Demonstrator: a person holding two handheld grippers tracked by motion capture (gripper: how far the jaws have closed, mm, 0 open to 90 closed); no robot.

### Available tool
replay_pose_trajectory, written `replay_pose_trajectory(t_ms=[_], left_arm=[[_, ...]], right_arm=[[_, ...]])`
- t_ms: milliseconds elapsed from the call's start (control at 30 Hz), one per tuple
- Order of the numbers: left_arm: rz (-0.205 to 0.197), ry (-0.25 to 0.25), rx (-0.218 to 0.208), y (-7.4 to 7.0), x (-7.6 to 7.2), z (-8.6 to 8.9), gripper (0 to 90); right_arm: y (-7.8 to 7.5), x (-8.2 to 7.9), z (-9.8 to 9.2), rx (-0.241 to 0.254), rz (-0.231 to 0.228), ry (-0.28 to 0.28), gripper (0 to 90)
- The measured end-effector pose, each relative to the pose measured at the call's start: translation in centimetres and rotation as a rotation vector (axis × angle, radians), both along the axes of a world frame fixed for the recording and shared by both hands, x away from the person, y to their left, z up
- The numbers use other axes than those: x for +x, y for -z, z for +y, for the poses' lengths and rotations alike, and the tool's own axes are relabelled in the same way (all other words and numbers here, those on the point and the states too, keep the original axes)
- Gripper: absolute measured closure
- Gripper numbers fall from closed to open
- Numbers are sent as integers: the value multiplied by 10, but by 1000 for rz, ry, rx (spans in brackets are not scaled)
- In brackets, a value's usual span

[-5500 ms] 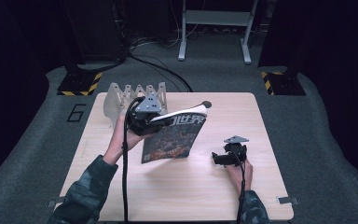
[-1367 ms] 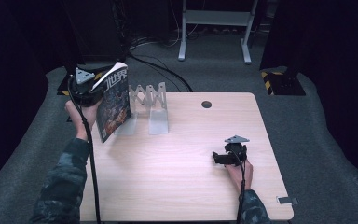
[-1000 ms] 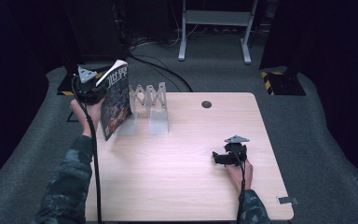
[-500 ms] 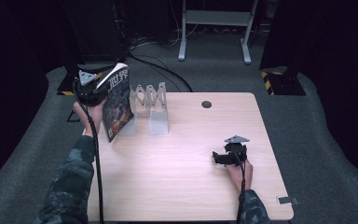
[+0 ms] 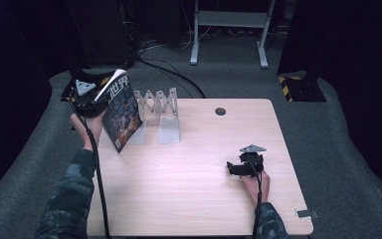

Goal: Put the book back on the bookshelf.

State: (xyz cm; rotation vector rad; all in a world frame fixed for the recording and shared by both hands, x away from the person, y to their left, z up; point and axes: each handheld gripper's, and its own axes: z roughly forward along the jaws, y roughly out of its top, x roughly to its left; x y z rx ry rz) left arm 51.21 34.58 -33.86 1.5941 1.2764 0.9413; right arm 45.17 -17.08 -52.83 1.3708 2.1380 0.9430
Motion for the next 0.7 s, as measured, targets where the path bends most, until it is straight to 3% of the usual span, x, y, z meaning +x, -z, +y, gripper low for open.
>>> replay_pose_trajectory(t_ms=[467, 700], left_arm=[[19, 29, 27, -9, -21, -2, 264], [22, 41, 46, -8, -33, -2, 169]], right_arm=[[0, 0, 0, 0, 0, 1, 96], [0, 0, 0, 0, -1, 1, 97]])
